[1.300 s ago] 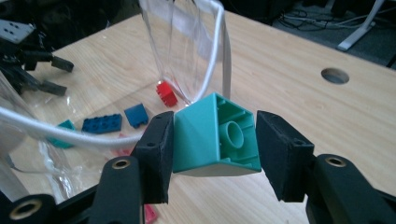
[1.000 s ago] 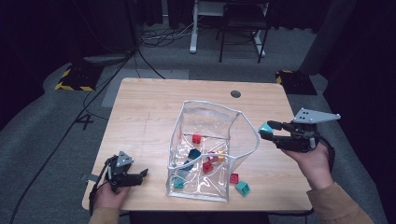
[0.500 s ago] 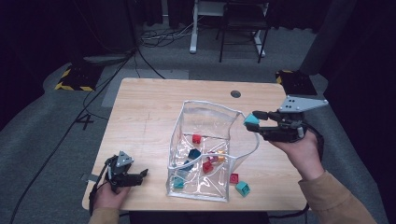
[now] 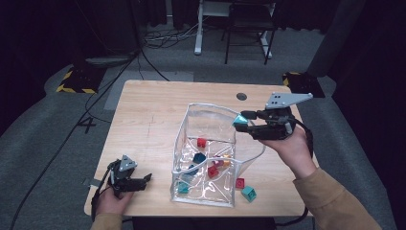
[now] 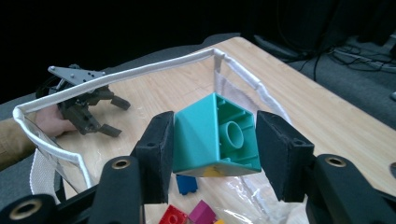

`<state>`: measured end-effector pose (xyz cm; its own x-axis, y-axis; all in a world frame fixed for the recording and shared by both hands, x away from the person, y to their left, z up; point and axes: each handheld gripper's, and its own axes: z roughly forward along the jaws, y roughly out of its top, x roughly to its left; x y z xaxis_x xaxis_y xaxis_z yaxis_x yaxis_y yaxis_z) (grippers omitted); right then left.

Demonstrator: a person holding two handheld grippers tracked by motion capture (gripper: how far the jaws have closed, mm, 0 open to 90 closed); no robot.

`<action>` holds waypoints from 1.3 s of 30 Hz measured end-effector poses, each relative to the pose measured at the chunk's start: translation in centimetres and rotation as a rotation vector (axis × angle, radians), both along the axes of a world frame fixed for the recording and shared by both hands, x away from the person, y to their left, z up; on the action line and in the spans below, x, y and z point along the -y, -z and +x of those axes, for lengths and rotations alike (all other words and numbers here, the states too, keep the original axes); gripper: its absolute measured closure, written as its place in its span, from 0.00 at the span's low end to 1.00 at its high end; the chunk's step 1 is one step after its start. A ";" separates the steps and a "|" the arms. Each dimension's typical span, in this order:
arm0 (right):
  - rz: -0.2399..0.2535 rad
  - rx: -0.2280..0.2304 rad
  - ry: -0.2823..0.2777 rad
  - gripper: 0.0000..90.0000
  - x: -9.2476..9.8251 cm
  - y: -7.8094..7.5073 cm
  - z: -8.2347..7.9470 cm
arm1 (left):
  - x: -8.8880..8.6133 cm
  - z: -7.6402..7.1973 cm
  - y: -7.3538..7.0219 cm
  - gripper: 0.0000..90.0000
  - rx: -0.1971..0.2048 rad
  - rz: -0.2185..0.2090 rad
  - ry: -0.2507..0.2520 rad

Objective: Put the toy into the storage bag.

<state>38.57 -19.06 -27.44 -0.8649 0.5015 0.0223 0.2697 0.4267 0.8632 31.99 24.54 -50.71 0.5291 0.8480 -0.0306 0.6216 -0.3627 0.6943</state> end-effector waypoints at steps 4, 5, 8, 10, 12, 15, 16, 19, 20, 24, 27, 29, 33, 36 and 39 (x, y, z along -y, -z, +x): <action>-0.010 -0.016 -0.016 0.54 -1.0 0.4 0.4 | 0.0 0.0 0.0 0.20 0.000 0.000 0.000; -0.014 -0.020 -0.021 0.54 -1.3 0.5 0.5 | 0.0 0.0 0.0 0.20 0.000 0.000 0.000; -0.028 -0.035 -0.028 0.54 -2.1 1.0 0.8 | 0.0 0.0 0.0 0.20 0.000 -0.001 0.000; -0.042 -0.043 -0.033 0.54 -2.6 1.4 1.0 | 0.0 0.0 0.0 0.20 0.000 0.000 0.000; -0.057 -0.056 -0.039 0.54 -3.2 1.8 1.2 | 0.0 0.0 0.0 0.20 0.000 0.000 0.000; -0.080 -0.069 -0.046 0.54 -3.9 2.3 1.4 | 0.0 0.0 0.0 0.19 0.000 -0.001 0.000; -0.090 -0.074 -0.051 0.54 -4.2 2.5 1.4 | 0.0 0.0 0.0 0.19 -0.001 -0.001 0.000; -0.111 -0.087 -0.060 0.54 -4.8 3.0 1.5 | 0.0 0.0 0.0 0.19 -0.001 -0.001 0.000; -0.120 -0.094 -0.064 0.54 -5.0 3.1 1.5 | 0.0 0.0 0.0 0.19 0.000 -0.001 0.000; -0.159 -0.111 -0.073 0.54 -5.8 3.7 1.6 | 0.0 0.0 0.0 0.19 -0.001 -0.001 0.000; -0.196 -0.129 -0.075 0.54 -6.4 4.1 1.7 | 0.0 0.0 0.0 0.19 -0.001 0.000 0.000; -0.224 -0.144 -0.074 0.54 -6.7 4.4 1.8 | 0.0 0.0 0.0 0.19 -0.001 -0.001 0.000; -0.257 -0.189 -0.078 0.51 -6.8 4.7 2.2 | 0.0 0.0 0.0 0.19 -0.001 -0.001 0.000; -0.257 -0.193 -0.083 0.44 -6.6 4.8 2.3 | 0.0 0.0 0.0 0.19 -0.001 -0.001 0.001; -0.228 -0.169 -0.085 0.43 -6.1 4.3 1.9 | 0.0 0.0 0.0 0.19 -0.001 0.000 0.002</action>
<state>40.47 -12.97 -31.71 -0.8976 0.4362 0.0642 0.3563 0.6319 0.6883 31.99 24.52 -50.71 0.5304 0.8472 -0.0311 0.6215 -0.3637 0.6939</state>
